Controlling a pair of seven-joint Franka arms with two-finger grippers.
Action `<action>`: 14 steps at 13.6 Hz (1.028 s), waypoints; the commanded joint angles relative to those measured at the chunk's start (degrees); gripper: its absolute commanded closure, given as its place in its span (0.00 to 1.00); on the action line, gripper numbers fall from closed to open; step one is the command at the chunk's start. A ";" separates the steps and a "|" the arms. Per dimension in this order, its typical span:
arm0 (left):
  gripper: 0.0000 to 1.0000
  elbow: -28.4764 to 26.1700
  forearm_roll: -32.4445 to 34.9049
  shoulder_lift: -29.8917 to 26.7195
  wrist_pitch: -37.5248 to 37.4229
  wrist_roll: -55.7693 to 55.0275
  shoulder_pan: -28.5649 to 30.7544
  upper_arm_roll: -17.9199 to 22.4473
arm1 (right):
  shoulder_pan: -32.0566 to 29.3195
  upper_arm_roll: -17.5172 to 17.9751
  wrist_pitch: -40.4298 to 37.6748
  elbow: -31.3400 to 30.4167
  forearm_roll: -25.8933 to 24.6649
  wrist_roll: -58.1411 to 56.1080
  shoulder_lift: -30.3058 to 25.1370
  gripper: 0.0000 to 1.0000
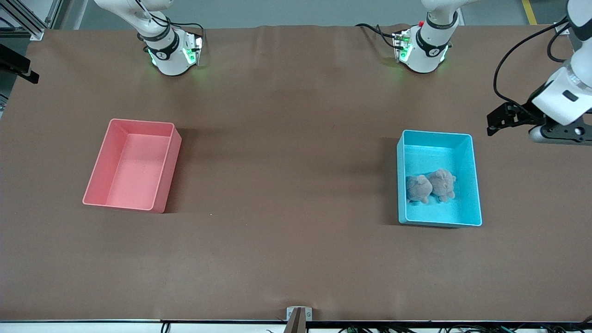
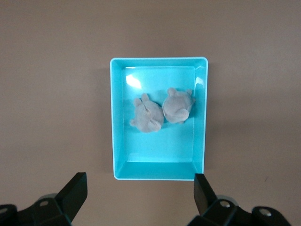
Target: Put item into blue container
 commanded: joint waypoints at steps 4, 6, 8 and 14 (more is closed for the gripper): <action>0.00 7.07 -0.65 0.45 -4.81 2.01 2.03 1.29 | 0.02 -0.09 -1.49 -0.86 1.62 1.96 -1.52 0.00; 0.00 6.98 -0.40 0.71 -4.90 3.41 2.12 1.37 | 0.02 -0.09 -1.58 -0.86 1.62 1.96 -1.52 0.00; 0.00 6.81 -0.30 0.89 -4.90 5.08 2.12 1.29 | 0.20 0.17 -1.84 -0.86 1.62 1.96 -1.52 0.00; 0.00 6.90 -0.21 1.41 -4.81 4.91 1.86 1.29 | 0.20 -0.01 -2.20 -0.51 1.62 1.61 -1.52 0.00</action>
